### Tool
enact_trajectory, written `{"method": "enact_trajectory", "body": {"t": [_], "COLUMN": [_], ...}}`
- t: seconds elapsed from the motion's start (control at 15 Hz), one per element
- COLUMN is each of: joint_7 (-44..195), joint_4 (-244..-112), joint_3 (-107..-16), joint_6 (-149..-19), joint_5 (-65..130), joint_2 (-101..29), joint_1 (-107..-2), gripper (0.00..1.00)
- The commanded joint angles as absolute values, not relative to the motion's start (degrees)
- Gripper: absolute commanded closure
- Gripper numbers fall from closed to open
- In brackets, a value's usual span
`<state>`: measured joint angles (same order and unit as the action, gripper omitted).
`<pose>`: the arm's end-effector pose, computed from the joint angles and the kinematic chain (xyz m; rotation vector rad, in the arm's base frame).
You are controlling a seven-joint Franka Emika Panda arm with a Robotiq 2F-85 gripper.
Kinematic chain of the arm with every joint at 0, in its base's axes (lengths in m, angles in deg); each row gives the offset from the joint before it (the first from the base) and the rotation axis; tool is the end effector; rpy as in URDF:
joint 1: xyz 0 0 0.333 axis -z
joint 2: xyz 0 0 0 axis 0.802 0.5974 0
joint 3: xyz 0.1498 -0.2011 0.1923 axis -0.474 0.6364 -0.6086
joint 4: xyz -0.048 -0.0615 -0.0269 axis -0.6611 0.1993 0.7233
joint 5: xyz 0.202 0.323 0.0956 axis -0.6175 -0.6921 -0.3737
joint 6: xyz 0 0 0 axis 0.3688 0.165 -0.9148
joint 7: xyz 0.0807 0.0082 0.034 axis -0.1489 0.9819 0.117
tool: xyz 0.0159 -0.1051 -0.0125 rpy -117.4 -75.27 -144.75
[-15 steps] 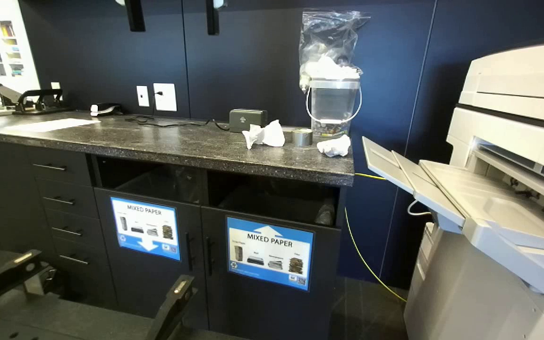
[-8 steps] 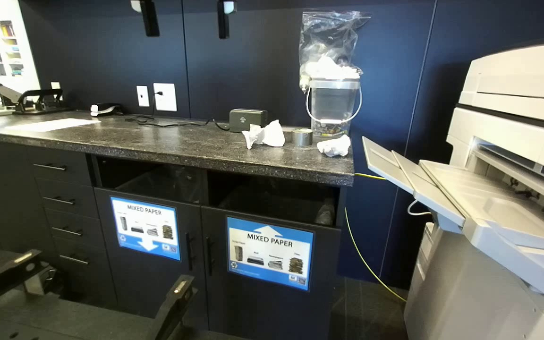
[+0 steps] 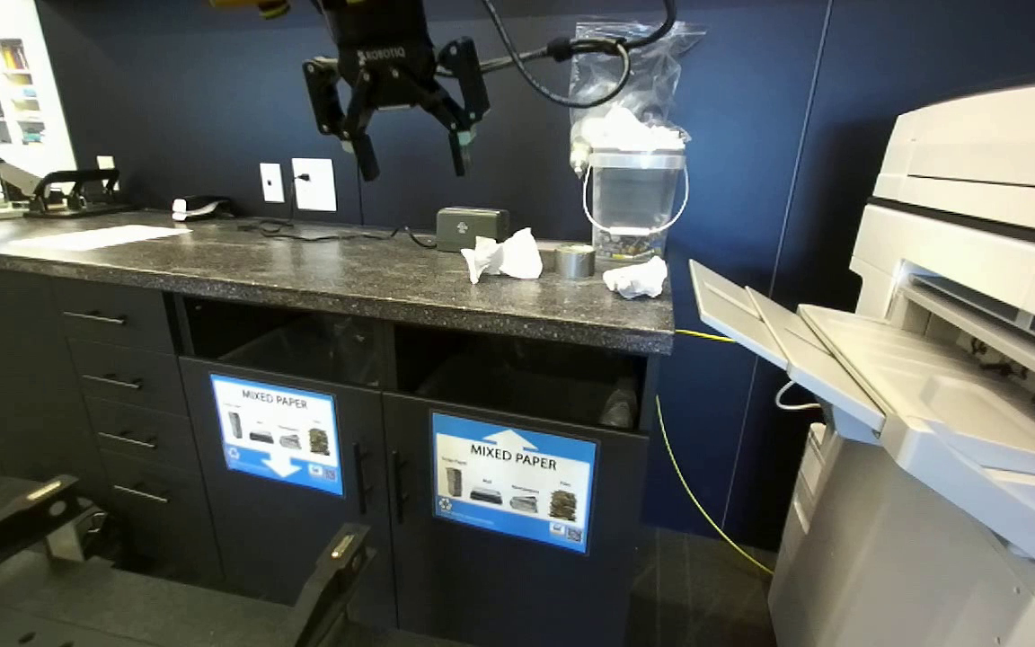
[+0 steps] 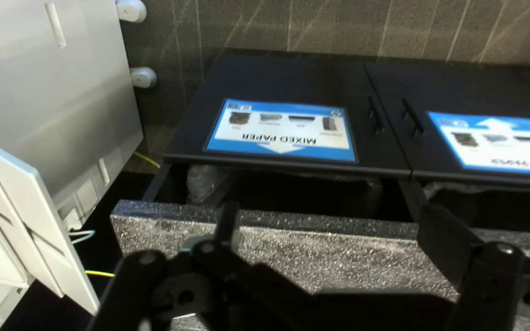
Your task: Put the tissues into the rubbish bin.
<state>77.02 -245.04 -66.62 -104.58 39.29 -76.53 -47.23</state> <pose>0.3920 -0.0297 0.3674 2.9854 0.0001 0.5169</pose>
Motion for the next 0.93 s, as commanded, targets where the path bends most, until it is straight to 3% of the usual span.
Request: {"method": "enact_trajectory", "body": {"t": [0.0,0.4,0.87], "joint_7": [61.13,34.35,3.84], "joint_4": [-239.21,-228.32,-213.59], "joint_3": [-78.27,-96.08,-99.97], "joint_6": [-114.78,-111.67,-104.07], "joint_5": [48.4,64.17,90.74], "joint_2": [-64.87,-57.99,-40.57], "joint_1": [-34.27,-13.05,-13.85], "gripper": [0.0,0.0,0.0]}}
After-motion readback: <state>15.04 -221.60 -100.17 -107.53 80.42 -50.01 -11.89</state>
